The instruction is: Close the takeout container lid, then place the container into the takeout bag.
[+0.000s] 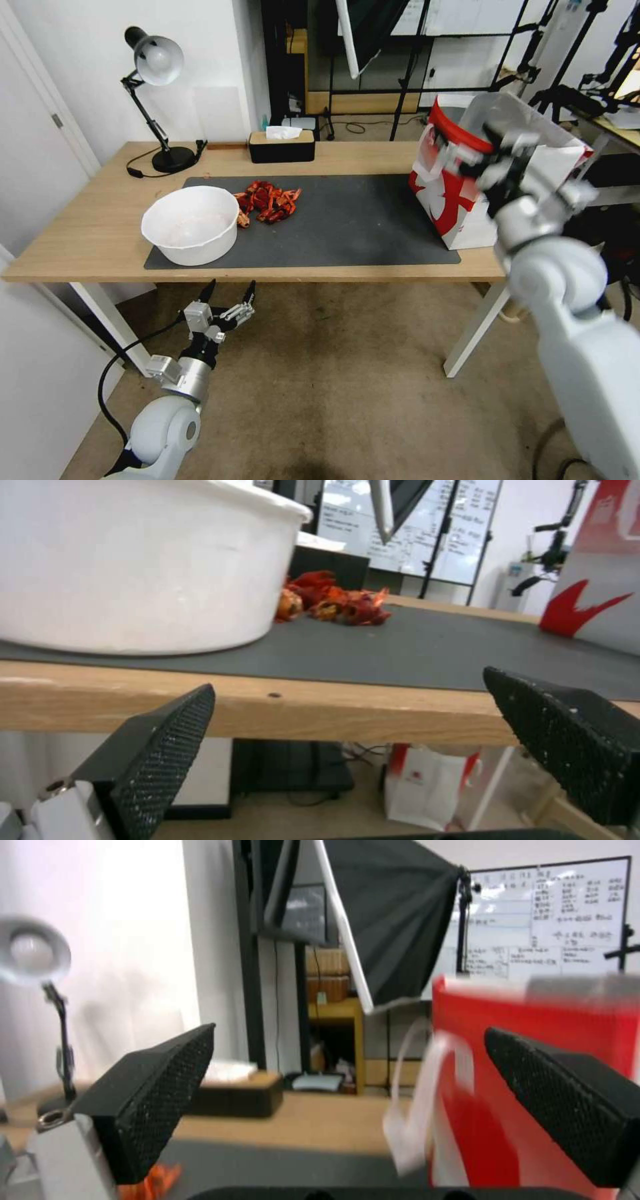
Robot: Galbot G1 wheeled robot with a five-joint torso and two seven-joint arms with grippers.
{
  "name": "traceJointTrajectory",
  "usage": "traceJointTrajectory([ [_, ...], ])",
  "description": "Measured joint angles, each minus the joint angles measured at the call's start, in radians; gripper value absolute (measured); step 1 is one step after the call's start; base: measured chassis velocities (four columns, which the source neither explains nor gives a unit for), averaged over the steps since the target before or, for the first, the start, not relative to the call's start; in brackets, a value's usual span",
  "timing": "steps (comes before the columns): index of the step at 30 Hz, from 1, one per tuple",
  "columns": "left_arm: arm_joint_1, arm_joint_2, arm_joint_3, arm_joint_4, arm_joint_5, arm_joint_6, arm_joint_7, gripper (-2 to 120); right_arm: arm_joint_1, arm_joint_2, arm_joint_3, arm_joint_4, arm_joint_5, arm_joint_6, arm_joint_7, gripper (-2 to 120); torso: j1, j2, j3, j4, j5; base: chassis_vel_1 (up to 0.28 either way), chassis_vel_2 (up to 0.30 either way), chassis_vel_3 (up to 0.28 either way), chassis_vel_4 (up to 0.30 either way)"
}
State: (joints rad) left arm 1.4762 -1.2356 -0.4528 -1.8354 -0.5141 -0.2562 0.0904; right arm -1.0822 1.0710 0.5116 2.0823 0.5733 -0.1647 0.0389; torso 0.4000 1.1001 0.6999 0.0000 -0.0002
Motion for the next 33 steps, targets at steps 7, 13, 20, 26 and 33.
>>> traceJointTrajectory([
  [7, 0.017, -0.007, -0.003, 0.014, 0.087, -0.041, -0.040, 100, -0.225, 0.071, 0.018, 0.012, -0.149, 0.098, -0.025, 100, 0.000, 0.000, 0.000, -0.0002, 0.0000, 0.000, 0.000, 0.000, 0.000],
  [13, 0.035, -0.015, -0.007, 0.025, 0.141, -0.072, -0.081, 100, -0.367, 0.162, 0.007, -0.003, -0.261, 0.210, -0.028, 100, 0.000, 0.000, 0.000, 0.0000, 0.0000, 0.000, 0.000, 0.000, 0.000],
  [20, 0.046, -0.017, -0.017, 0.033, 0.177, -0.083, -0.103, 100, -0.458, 0.236, -0.010, -0.033, -0.311, 0.299, -0.029, 100, 0.000, 0.000, 0.000, -0.0001, -0.0001, 0.000, 0.000, 0.000, 0.000],
  [26, 0.049, -0.022, -0.018, 0.046, 0.200, -0.093, -0.108, 100, -0.487, 0.279, -0.017, -0.090, -0.331, 0.371, -0.029, 100, 0.000, 0.000, 0.000, 0.0000, 0.0001, 0.000, 0.000, 0.000, 0.000],
  [33, 0.048, -0.025, -0.019, 0.049, 0.204, -0.096, -0.110, 100, -0.489, 0.301, -0.030, -0.142, -0.322, 0.388, -0.030, 100, 0.000, 0.000, 0.000, 0.0000, 0.0001, 0.000, 0.000, 0.000, 0.000],
])
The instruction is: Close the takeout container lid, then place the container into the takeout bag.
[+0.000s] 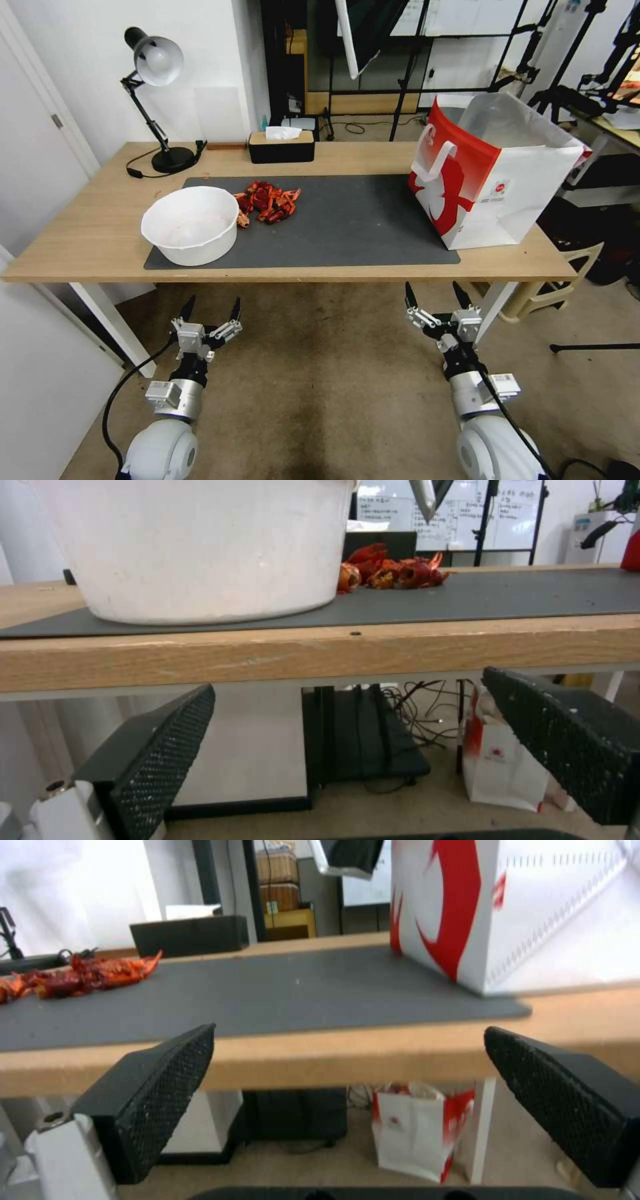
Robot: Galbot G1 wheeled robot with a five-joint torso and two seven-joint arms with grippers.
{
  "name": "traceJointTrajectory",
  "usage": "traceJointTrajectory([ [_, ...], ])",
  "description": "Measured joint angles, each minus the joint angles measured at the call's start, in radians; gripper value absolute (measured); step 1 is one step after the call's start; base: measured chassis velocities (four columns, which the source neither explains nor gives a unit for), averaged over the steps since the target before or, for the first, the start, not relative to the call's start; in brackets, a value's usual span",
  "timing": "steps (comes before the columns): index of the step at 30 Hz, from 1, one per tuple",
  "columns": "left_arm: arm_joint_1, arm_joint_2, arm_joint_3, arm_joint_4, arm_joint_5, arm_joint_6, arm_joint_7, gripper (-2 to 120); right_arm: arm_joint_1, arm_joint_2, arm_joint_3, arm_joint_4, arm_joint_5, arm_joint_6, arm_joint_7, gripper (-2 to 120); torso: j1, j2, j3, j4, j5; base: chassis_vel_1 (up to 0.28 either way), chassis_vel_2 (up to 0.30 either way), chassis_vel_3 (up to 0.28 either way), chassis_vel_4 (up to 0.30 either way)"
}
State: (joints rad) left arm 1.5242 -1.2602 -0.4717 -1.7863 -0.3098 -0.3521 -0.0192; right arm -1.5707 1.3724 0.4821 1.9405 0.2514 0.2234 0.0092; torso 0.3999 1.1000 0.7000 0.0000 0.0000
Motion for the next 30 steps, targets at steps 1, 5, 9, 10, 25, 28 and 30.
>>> traceJointTrajectory([
  [1, 0.000, 0.000, -0.001, 0.000, 0.000, -0.001, 0.000, 100, 0.000, 0.004, -0.003, -0.006, 0.005, 0.002, 0.000, 100, 0.000, 0.000, 0.000, 0.0000, 0.0000, 0.000, 0.000, 0.000, 0.000],
  [5, 0.005, -0.001, -0.003, -0.003, -0.002, -0.005, -0.001, 100, 0.001, 0.012, -0.008, -0.025, 0.010, 0.009, -0.003, 100, 0.000, 0.000, 0.000, 0.0000, 0.0000, 0.000, 0.000, 0.000, 0.000],
  [9, 0.008, -0.004, -0.005, -0.007, -0.001, -0.011, -0.003, 100, 0.001, 0.014, -0.010, -0.034, 0.016, 0.013, -0.010, 100, 0.000, 0.000, 0.000, 0.0000, 0.0000, 0.000, 0.000, 0.000, 0.000],
  [10, 0.009, -0.004, -0.006, -0.008, 0.001, -0.011, -0.003, 100, 0.001, 0.014, -0.010, -0.034, 0.018, 0.015, -0.013, 100, 0.000, 0.000, 0.000, 0.0000, 0.0000, 0.000, 0.000, 0.000, 0.000],
  [25, 0.010, -0.004, -0.008, -0.011, 0.004, -0.012, -0.004, 100, 0.002, 0.013, -0.011, -0.034, 0.022, 0.015, -0.016, 100, 0.000, 0.000, 0.000, 0.0000, 0.0000, 0.000, 0.000, 0.000, 0.000],
  [28, 0.010, -0.004, -0.008, -0.011, 0.005, -0.012, -0.004, 100, 0.002, 0.013, -0.011, -0.034, 0.022, 0.015, -0.016, 100, 0.000, 0.000, 0.000, 0.0000, 0.0000, 0.000, 0.000, 0.000, 0.000],
  [30, 0.010, -0.004, -0.008, -0.011, 0.005, -0.012, -0.004, 100, 0.002, 0.013, -0.011, -0.034, 0.022, 0.014, -0.016, 100, 0.000, 0.000, 0.000, 0.0000, 0.0000, 0.000, 0.000, 0.000, 0.000],
])
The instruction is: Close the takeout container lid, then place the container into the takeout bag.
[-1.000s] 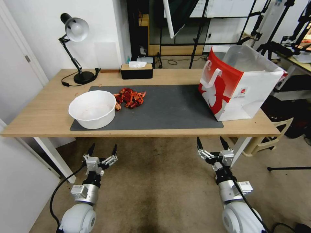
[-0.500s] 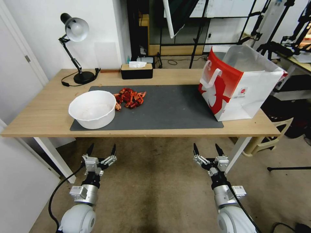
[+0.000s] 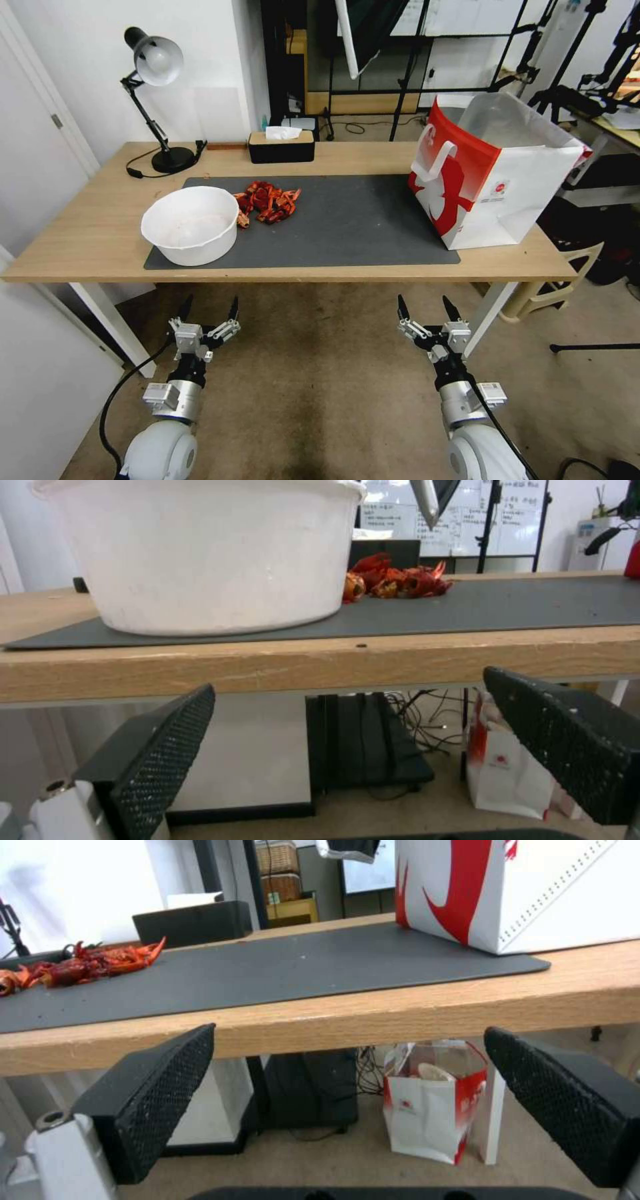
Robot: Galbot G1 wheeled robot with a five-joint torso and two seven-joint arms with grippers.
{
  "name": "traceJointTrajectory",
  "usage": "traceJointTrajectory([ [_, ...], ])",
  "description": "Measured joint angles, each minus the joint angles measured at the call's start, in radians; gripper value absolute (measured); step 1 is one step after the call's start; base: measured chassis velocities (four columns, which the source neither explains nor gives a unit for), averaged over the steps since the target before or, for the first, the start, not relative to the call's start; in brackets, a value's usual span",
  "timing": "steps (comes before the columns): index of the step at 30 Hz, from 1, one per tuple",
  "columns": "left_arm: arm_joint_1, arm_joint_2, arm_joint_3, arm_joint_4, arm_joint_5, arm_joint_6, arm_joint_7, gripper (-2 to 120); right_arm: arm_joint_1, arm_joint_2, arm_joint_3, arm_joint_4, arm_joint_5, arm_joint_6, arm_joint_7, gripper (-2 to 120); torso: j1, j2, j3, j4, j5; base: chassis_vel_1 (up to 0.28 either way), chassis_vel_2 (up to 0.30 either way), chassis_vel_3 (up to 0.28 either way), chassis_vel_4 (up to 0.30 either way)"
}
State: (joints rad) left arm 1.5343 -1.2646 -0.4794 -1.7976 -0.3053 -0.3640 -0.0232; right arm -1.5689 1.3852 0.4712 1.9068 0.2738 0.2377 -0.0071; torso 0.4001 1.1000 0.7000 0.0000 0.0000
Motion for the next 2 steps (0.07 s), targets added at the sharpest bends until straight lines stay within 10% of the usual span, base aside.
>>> traceJointTrajectory([
  [2, 0.000, 0.000, 0.000, 0.000, 0.000, 0.000, 0.000, 100, 0.000, 0.000, 0.000, 0.000, 0.000, 0.000, 0.000, 100, 0.000, 0.000, 0.000, 0.0000, 0.0000, 0.000, 0.000, 0.000, 0.000],
])
